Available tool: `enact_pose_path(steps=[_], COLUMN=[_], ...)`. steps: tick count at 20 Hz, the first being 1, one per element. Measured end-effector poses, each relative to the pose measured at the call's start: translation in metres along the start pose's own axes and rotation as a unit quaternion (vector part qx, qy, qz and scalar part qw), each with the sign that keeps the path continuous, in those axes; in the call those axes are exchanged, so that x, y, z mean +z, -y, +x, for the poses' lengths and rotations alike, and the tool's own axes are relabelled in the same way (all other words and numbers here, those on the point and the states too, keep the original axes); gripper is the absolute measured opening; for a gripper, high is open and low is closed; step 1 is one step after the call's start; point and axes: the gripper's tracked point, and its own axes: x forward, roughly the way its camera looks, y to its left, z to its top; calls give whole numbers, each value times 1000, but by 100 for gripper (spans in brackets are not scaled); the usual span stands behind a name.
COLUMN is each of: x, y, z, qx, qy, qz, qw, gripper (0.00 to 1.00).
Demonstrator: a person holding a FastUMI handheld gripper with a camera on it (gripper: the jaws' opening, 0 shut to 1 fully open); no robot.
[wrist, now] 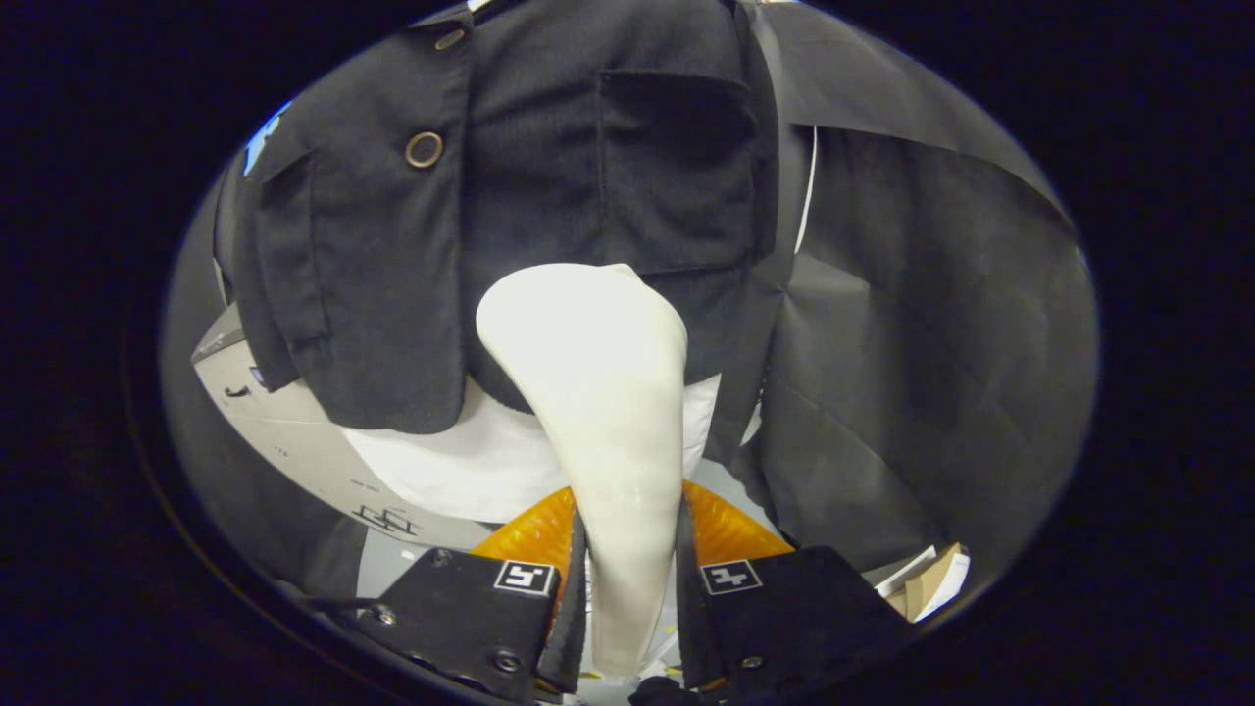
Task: Iron the clothes twice with a garment steamer, once on the left side and once on the right side.
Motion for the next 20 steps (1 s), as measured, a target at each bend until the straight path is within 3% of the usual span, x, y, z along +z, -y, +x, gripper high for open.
enact_pose_path(steps=[13, 20], x=[-56, -90], y=[-78, -118], z=[-228, -303], qx=[0, 15], qy=[119, 140], qz=[-6, -19], qw=[993, 990], gripper=[41, 41])
